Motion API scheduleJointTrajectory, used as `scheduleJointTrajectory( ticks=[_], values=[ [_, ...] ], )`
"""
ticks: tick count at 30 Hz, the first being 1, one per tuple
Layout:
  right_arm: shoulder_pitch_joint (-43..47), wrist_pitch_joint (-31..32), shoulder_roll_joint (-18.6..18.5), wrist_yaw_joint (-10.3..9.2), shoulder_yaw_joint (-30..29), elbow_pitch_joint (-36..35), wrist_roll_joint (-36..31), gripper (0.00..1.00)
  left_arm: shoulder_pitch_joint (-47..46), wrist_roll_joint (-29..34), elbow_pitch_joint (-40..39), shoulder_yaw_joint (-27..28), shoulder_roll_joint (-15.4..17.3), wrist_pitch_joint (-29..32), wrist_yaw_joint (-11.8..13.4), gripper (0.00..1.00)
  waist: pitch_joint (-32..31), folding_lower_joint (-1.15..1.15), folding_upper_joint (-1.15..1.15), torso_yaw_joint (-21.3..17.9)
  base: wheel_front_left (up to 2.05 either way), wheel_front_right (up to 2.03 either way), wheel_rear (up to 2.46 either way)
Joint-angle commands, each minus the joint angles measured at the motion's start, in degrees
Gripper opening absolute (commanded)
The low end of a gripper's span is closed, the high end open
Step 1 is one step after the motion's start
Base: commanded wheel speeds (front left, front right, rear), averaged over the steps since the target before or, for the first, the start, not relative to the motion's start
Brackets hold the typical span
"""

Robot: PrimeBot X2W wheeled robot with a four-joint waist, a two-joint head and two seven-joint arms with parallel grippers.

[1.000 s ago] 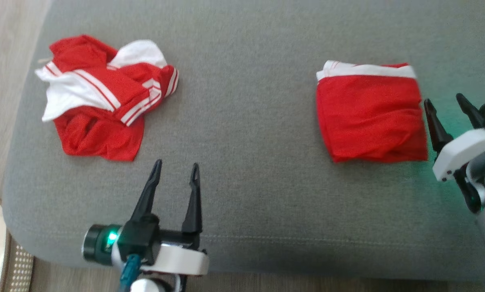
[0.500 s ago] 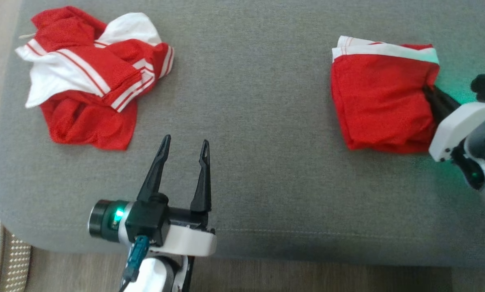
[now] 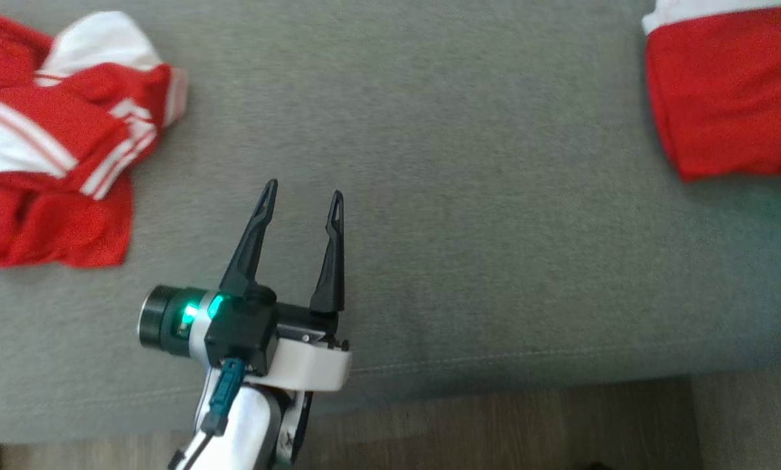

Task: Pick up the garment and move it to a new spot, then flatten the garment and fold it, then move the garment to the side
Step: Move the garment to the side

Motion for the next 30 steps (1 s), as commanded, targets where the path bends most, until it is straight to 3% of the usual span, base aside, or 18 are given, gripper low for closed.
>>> scheduleJointTrajectory(
  ticks=[1,14,15,16,17,24,28,30],
  values=[
    [0.1,-0.9,-2.6,-0.03,-0.1,-1.0,-0.6,0.00,-1.3,0.5,-1.9,1.1,0.2,-0.3,-0.1,1.00,1.9,-0.01,0.00,-2.1,0.00,0.00,0.00],
    [-5.4,-3.7,-7.0,-0.03,-3.1,-0.5,-6.8,0.00,-5.9,2.0,-1.6,-0.4,2.5,-0.3,-0.1,1.00,7.7,-0.01,0.00,-6.3,0.00,0.00,0.00],
    [-5.7,-3.9,-7.3,-0.03,-3.5,-0.3,-7.4,0.26,-6.2,2.0,-1.6,-0.6,2.6,-0.3,0.0,1.00,8.0,-0.01,0.00,-6.3,0.00,0.00,0.00],
    [-5.9,-4.1,-7.3,-0.03,-4.1,0.0,-8.0,0.88,-6.4,2.1,-1.6,-0.8,2.7,-0.3,0.0,1.00,8.1,-0.01,0.00,-6.3,0.00,0.00,0.00],
    [-6.0,-4.3,-7.1,-0.03,-5.0,0.3,-8.4,1.00,-6.6,2.1,-1.5,-1.0,2.8,-0.3,0.1,1.00,8.2,-0.01,0.00,-6.3,0.00,0.00,0.00],
    [-6.3,-6.6,-5.1,-0.03,-13.9,-0.9,-16.9,1.00,-7.2,1.7,-1.9,-2.2,2.7,-0.3,1.5,1.00,6.5,-0.01,0.00,-4.8,0.00,0.00,0.00],
    [-1.6,-6.8,1.8,-0.03,-21.8,-8.9,-20.2,1.00,-5.9,0.7,-1.8,-1.9,2.6,-0.3,2.7,1.00,3.0,-0.01,0.00,-3.3,0.00,0.00,0.00],
    [2.8,-6.8,6.4,-0.03,-23.0,-12.9,-19.5,1.00,-4.7,-0.1,-1.7,-1.4,2.5,-0.3,3.2,1.00,0.6,-0.01,0.00,-2.6,0.00,0.00,0.00]
  ],
)
